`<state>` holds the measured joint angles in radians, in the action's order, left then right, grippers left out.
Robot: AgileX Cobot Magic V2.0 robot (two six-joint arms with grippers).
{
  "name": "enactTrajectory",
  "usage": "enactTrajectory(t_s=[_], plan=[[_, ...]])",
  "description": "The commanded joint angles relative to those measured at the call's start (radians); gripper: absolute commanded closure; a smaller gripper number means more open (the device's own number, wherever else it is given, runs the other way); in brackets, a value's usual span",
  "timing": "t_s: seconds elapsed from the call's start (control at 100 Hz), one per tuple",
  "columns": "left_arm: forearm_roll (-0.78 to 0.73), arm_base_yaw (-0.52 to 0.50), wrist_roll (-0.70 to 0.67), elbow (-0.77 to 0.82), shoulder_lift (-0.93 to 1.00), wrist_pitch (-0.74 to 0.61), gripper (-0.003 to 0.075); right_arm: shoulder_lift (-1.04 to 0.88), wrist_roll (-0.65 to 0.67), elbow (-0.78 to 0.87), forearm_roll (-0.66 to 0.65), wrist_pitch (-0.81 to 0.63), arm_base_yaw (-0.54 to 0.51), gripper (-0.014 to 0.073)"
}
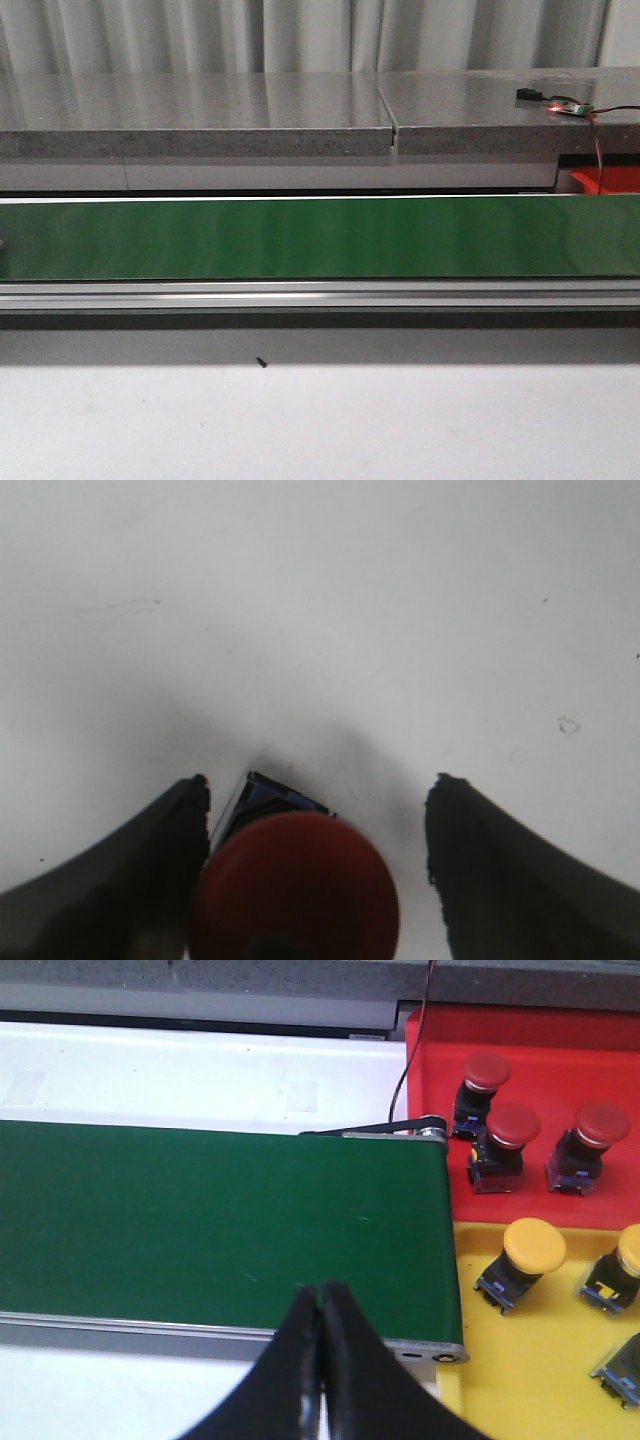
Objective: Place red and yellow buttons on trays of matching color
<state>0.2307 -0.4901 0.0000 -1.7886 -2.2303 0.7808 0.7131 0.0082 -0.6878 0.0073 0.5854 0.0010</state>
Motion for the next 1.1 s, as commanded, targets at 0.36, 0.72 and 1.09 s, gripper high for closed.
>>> enactTrajectory(t_s=[0.36, 0.72, 1.09], plan=[[0.019, 0.002, 0.0, -0.031, 0.069, -0.05, 0.0451, -0.006, -0.008, -0.026, 0.0, -0.062, 0.002, 0.066], [0.016, -0.008, 0.011, -0.031, 0.199, -0.004, 0.0457, -0.006, -0.008, -0.026, 0.0, -0.062, 0.002, 0.066], [0.038, -0.008, 0.018, 0.054, 0.375, 0.084, 0.0457, -0.006, -0.008, -0.026, 0.0, -0.062, 0.002, 0.066]])
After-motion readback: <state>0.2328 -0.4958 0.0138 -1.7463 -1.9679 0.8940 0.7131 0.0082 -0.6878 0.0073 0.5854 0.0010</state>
